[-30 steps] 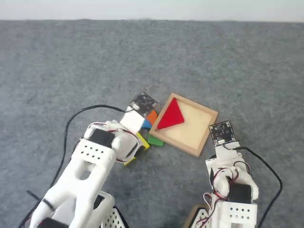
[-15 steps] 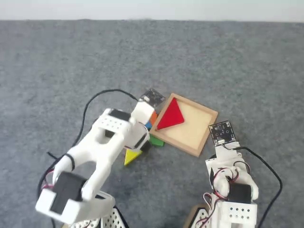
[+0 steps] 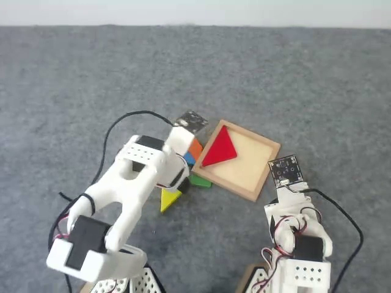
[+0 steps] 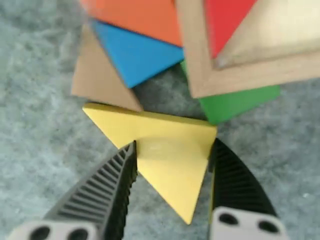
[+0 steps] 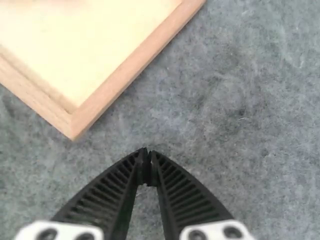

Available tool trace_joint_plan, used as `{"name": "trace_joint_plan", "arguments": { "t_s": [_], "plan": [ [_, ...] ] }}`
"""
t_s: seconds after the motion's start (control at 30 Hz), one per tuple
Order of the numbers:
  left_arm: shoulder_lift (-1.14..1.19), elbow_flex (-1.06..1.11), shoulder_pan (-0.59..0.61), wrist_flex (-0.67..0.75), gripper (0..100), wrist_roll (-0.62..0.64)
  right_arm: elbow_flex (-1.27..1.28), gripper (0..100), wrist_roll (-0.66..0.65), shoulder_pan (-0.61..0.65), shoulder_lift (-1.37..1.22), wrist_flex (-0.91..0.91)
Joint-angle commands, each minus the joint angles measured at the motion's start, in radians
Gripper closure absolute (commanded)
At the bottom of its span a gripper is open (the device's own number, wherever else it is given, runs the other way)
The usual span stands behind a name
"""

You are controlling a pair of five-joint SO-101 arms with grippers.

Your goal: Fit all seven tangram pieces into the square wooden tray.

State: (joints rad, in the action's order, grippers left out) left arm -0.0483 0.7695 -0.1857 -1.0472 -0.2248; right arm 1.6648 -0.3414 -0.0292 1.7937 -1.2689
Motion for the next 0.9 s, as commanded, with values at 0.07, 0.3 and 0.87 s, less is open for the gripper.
{"name": "trace_joint_plan", "arguments": {
  "t_s": [0.07, 0.3, 0.87],
  "plan": [
    [0.031, 0.016, 0.054, -0.017, 79, -0.012, 0.018, 99.1, 0.002, 0.007, 0.022, -0.013],
    [0.031, 0.028, 0.078, -0.038, 79, -0.018, 0.018, 99.1, 0.002, 0.007, 0.022, -0.013],
    [-0.072, 0.039, 0.295, -0.014, 79, -0.021, 0.018, 99.1, 0.002, 0.007, 0.022, -0.013]
  ]
}}
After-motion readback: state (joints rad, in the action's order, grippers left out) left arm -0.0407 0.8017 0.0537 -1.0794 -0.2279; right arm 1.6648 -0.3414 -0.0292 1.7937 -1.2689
